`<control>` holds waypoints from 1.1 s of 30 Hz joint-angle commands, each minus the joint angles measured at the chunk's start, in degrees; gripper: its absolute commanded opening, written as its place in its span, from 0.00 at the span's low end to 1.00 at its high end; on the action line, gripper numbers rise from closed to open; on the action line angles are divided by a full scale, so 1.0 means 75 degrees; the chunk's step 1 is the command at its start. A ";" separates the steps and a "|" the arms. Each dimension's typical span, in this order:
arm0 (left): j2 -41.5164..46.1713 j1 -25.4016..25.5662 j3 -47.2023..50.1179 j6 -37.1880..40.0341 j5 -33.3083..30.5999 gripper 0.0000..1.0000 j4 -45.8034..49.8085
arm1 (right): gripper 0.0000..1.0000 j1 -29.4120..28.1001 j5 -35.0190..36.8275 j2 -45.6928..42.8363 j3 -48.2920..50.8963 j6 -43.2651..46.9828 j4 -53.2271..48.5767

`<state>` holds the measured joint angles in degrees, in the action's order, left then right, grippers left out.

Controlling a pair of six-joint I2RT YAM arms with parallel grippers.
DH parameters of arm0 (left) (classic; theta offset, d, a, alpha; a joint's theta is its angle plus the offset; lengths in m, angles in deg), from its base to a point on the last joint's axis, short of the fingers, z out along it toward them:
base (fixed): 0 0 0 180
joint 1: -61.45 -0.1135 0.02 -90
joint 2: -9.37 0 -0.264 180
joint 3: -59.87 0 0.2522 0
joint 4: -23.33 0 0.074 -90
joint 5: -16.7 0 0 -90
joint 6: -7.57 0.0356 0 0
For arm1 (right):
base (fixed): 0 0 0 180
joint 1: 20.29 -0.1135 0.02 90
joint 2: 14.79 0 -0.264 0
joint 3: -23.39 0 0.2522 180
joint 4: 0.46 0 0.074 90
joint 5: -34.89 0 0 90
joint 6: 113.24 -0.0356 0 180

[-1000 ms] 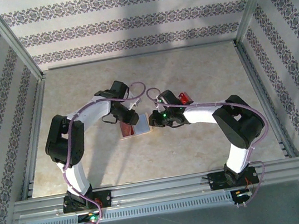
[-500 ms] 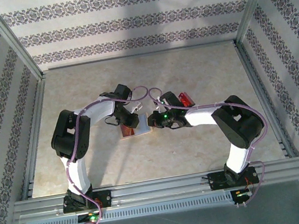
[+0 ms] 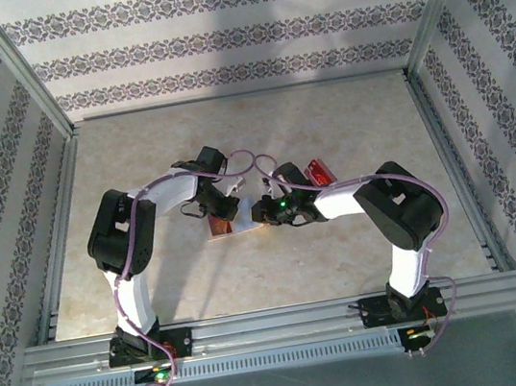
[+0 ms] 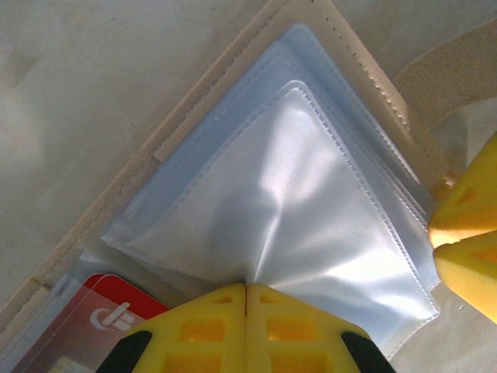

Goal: Put the credit cards into the card holder
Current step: Flip over the card slot in the card holder.

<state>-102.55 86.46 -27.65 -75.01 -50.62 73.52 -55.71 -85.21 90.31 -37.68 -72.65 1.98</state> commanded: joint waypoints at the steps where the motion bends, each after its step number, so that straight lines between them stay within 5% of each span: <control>1: -0.0086 -0.0028 0.0249 0.0070 -0.0032 0.03 0.0065 | 0.19 -0.0102 -0.0156 0.0143 -0.0161 -0.0084 0.0164; 13: -0.0119 -0.0051 0.0259 0.0072 0.0033 0.03 0.0054 | 0.19 -0.0168 -0.0295 0.0399 -0.0479 -0.0057 0.0136; 18: 0.0011 -0.0083 0.0222 0.0039 0.0038 0.03 0.0116 | 0.11 -0.0154 -0.0327 0.0278 -0.0526 -0.0074 0.0143; 33: 0.1200 -0.0265 0.0815 0.0300 0.0798 0.27 0.0022 | 0.10 -0.0127 -0.0962 0.0488 -0.0198 -0.1119 0.2012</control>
<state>-94.44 84.95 -23.43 -74.50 -46.49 73.80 -56.19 -89.83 92.78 -40.20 -77.46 10.16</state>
